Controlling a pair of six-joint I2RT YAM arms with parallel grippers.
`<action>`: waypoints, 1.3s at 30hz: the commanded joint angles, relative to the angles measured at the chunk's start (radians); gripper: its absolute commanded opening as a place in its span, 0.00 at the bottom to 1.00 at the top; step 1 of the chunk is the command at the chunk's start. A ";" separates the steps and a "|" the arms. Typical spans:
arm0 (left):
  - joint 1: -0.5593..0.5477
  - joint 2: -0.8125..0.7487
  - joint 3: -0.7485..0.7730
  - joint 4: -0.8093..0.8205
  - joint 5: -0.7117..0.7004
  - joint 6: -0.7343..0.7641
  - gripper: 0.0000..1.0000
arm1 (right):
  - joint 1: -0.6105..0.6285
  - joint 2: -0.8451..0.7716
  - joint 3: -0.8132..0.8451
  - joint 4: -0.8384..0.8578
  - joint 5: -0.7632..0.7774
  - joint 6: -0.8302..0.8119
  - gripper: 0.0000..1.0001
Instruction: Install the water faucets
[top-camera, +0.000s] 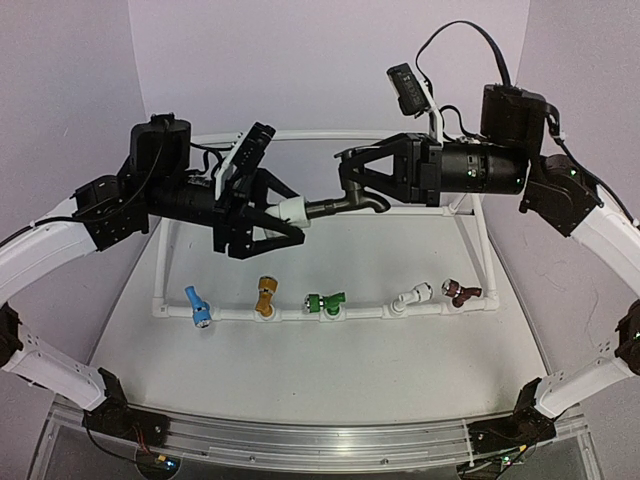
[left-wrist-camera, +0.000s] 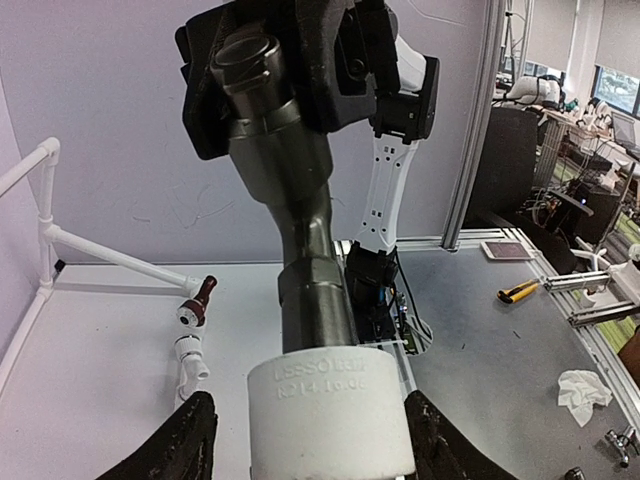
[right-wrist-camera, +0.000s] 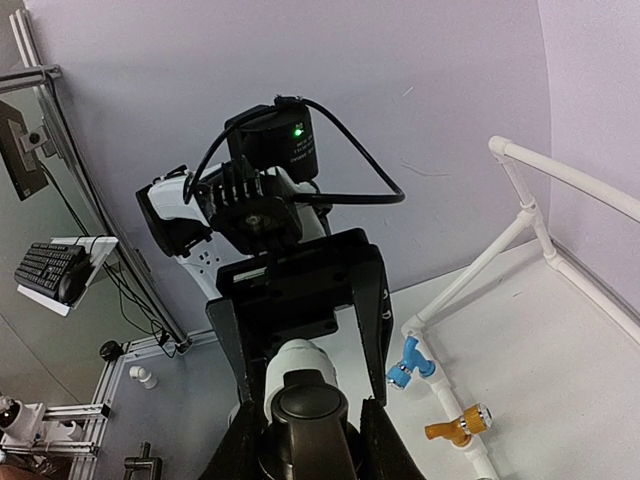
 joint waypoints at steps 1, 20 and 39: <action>-0.004 0.013 0.020 0.051 0.043 -0.037 0.56 | -0.005 -0.009 0.035 0.062 -0.007 -0.004 0.00; 0.001 0.015 0.045 -0.040 0.081 -0.153 0.00 | -0.020 -0.069 0.001 0.017 0.277 -0.127 0.97; 0.035 0.055 0.084 -0.004 0.258 -0.345 0.00 | -0.018 -0.030 0.123 -0.262 0.134 -0.608 0.63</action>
